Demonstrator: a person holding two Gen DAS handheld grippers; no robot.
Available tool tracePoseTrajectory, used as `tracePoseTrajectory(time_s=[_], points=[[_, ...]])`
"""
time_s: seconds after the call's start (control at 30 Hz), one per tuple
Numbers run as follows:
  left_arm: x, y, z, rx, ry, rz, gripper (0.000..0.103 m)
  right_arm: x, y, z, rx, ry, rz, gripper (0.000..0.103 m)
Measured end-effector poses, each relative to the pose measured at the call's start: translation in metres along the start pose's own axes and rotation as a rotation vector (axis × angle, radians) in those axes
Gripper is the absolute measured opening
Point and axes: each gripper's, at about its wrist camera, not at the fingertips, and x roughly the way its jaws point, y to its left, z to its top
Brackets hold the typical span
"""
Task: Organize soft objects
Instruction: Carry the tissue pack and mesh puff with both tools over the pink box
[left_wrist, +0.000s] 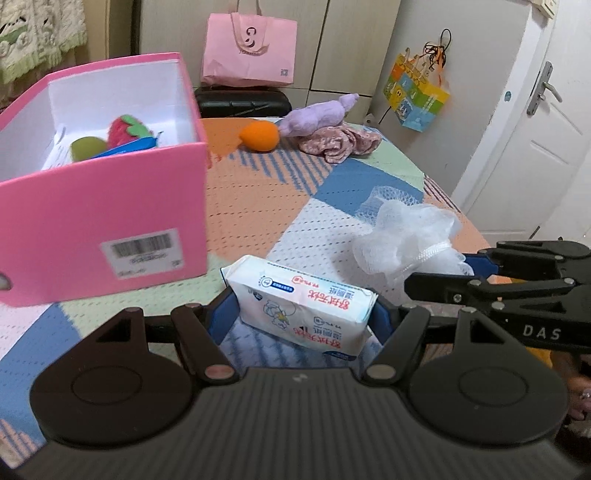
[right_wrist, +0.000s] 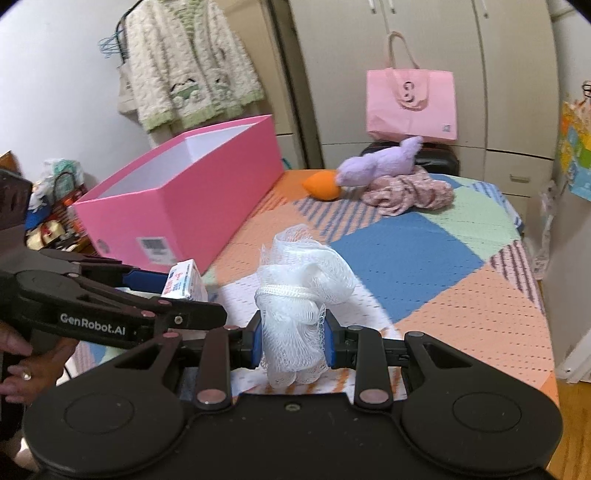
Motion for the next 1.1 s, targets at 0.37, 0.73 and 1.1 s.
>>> tracePoseTrajectory(time_s=[0.37,0.73,1.1], points=[[-0.049,0.022,-0.001,-0.014,0.007,-0.017,0.071,-0.003,0.039,0.012,-0.043,0.026,0.163,0.036],[-0.108,0.044,0.011,0.026,-0.048,-0.029,0.071,-0.009,0.087,0.044,-0.132,0.023,0.272,0.037],[-0.114,0.08,0.051,0.052,-0.123,0.033,0.071,0.017,0.121,0.098,-0.233,-0.066,0.265,0.037]])
